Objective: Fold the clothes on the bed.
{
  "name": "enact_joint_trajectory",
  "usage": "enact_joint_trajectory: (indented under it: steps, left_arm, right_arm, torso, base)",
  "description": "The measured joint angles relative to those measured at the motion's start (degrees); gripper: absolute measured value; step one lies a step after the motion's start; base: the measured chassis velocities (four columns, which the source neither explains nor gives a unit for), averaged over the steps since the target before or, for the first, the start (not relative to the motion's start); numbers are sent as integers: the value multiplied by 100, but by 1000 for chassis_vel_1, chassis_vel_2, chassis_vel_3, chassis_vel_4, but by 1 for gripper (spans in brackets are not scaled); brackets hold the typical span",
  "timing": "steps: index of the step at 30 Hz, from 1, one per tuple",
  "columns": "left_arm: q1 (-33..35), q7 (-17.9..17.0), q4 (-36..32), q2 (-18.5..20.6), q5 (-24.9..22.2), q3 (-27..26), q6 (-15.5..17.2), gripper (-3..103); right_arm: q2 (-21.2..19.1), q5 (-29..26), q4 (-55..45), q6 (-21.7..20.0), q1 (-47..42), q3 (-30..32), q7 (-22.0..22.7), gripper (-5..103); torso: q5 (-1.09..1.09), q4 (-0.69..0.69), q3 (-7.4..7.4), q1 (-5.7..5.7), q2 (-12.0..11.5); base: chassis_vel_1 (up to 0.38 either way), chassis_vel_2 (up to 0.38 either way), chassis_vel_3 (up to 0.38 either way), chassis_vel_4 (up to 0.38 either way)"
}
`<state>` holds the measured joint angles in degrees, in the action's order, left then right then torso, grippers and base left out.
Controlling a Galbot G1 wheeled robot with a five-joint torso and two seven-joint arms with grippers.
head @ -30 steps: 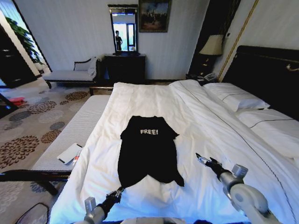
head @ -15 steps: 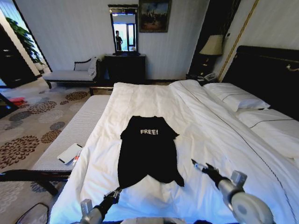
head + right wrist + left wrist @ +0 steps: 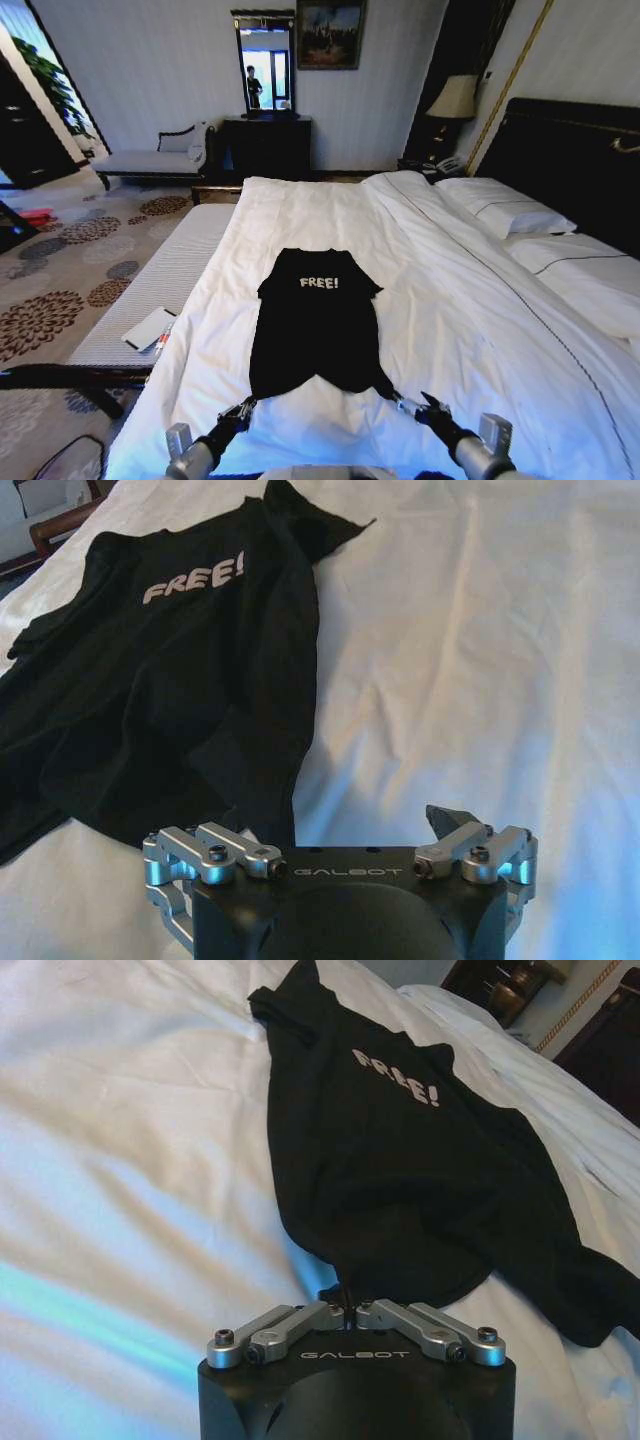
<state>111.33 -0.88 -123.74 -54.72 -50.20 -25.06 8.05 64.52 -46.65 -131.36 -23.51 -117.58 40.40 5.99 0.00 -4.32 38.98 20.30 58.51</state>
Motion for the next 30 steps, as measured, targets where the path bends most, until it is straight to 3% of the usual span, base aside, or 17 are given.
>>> enact_joint_trajectory:
  steps: [19, 26, 28, 30]
  left_arm:
    - [76, 46, -41, -119, 59, -33, 20, 0]
    - [-100, -41, -112, -112, 95, 12, 100, 0]
    - [-99, -42, -112, -112, 98, 14, 101, 0]
    - [-85, -43, -105, -123, 99, 14, 101, 0]
  right_arm:
    - [74, -476, 18, -273, 381, -420, 135, 100]
    - [85, -504, 71, -312, 480, -525, 155, 69]
    - [91, -501, 70, -312, 488, -527, 155, 69]
    - [93, -490, 69, -309, 493, -529, 155, 58]
  torso:
    - [1, 1, 0, 0, 0]
    - [0, -1, 0, 0, -1]
    - [1, -1, 0, 0, -1]
    - [0, -1, 0, 1, -1]
  base:
    - [0, 0, 0, 0]
    - [0, 0, 0, 0]
    - [0, 0, 0, 0]
    - [0, 0, 0, 0]
